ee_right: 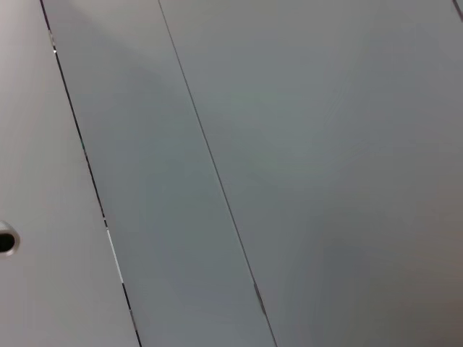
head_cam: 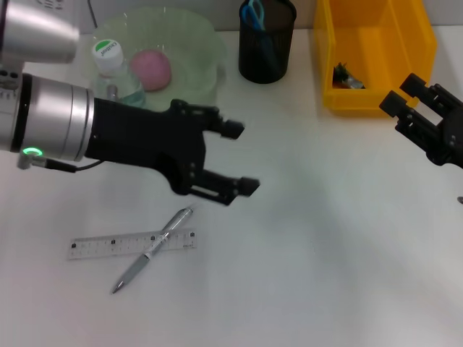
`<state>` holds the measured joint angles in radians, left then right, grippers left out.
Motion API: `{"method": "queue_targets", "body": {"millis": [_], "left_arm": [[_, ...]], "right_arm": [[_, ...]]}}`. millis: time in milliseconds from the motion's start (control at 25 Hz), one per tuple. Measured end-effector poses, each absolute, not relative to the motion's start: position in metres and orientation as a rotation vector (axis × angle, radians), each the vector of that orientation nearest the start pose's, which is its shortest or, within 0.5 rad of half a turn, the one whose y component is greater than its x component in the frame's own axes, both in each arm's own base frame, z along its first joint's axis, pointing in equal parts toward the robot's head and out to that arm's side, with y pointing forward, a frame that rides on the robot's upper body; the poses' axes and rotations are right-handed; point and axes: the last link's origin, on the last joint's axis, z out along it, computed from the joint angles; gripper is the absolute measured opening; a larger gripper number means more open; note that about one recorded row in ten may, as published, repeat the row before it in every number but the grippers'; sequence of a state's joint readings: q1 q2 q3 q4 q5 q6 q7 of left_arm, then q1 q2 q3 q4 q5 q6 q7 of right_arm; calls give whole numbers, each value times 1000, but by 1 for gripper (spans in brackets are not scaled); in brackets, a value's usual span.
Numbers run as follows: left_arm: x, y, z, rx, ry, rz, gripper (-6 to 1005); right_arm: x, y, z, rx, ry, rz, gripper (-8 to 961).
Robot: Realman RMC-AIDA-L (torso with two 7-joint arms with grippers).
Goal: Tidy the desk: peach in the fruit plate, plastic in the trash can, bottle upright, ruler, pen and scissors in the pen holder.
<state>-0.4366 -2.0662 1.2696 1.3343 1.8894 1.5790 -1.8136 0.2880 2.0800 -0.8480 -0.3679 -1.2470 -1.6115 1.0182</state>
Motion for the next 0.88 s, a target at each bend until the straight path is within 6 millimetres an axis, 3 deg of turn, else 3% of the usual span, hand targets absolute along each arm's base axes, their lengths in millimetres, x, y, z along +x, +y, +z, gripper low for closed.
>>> {"method": "queue_targets", "body": {"millis": [360,880], "left_arm": [[-157,318,1,-3074,-275,29,864],[-149,318,-4,-3083,-222,56,863]], "right_arm": [[296,277,7,-2116,649,1265,643],[296,282,9,-2076,650,1275,643]]}}
